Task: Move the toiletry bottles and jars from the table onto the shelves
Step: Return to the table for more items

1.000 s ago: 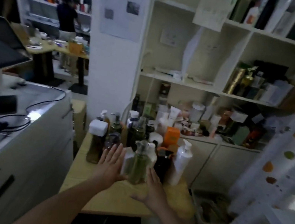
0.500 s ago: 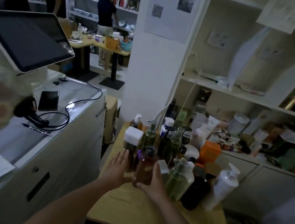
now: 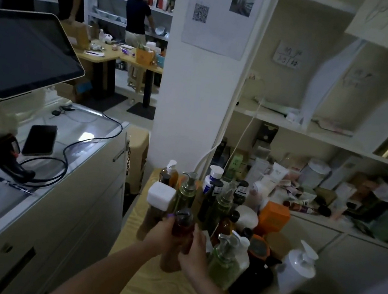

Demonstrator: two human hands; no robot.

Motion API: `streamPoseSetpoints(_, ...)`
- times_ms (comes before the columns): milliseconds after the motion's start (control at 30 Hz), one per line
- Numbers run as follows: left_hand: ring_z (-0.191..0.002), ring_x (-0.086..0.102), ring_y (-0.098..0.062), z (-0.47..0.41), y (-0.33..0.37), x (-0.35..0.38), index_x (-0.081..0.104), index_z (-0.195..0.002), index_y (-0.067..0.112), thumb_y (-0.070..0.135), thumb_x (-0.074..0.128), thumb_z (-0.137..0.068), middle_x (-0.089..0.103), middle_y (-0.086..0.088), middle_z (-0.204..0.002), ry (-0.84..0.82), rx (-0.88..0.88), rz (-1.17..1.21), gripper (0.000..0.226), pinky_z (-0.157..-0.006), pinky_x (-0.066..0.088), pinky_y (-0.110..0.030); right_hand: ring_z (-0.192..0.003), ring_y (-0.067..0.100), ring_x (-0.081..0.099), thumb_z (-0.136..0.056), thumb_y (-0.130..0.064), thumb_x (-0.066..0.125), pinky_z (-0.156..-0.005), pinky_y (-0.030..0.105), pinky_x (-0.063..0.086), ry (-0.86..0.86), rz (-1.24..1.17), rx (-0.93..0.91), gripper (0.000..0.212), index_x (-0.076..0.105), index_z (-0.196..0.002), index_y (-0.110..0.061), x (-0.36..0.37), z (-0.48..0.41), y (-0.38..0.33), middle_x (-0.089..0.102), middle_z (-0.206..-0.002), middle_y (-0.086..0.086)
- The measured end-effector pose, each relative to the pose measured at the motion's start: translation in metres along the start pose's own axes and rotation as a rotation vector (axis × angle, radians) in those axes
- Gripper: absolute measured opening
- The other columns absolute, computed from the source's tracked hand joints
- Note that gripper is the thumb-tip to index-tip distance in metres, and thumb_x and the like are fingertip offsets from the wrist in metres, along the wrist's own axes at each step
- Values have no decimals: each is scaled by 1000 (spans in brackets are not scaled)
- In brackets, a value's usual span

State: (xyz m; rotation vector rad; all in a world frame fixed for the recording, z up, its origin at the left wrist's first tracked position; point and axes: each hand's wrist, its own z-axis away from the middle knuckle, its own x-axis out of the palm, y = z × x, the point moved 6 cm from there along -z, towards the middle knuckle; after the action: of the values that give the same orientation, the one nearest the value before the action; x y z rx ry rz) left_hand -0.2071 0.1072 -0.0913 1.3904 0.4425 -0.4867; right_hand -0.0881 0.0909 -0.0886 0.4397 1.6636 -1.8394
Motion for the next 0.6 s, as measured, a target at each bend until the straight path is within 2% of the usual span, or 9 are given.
streamPoseSetpoints(200, -110, 59, -14, -1, -3, 1, 53, -123, 16, 14, 74, -78, 65, 0, -115, 40, -37, 97, 49, -93, 46, -25, -134, 22, 33, -82, 1, 58, -103, 34, 44, 6, 1, 26, 85, 12, -149, -23, 0, -1, 2, 20, -146, 3)
streamPoseSetpoints(333, -95, 63, -12, 16, -7, -12, 63, -107, 16, 17, 81, -71, 67, 6, -96, 36, -37, 102, 41, -76, 47, -18, -127, 24, 42, -76, 2, 62, -103, 32, 43, -16, -87, 51, 83, 24, -144, -25, 8, 6, 5, 31, -133, 4)
streamPoseSetpoints(433, -82, 65, -12, 39, -14, -23, 70, -97, 12, 16, 82, -68, 71, -1, -90, 49, -74, 210, 31, -69, 50, -18, -123, 14, 40, -78, -1, 66, -102, 31, 42, -55, -111, 43, 73, 32, -136, -28, 16, 23, 8, 35, -123, -5)
streamPoseSetpoints(533, -84, 68, -15, 64, -17, -31, 73, -94, 11, 15, 82, -69, 73, -3, -90, 41, -92, 351, 27, -67, 51, -13, -105, 1, 43, -80, -13, 70, -90, 19, 41, -191, -123, 61, 56, 40, -124, -29, 28, 49, 17, 44, -113, -13)
streamPoseSetpoints(600, -84, 69, -15, 78, -14, -35, 74, -91, 13, 16, 82, -68, 74, -2, -89, 10, -88, 400, 24, -70, 52, -17, -103, 3, 47, -75, -21, 77, -80, 16, 44, -259, -195, 143, 67, 40, -130, -29, 37, 66, 33, 49, -119, -13)
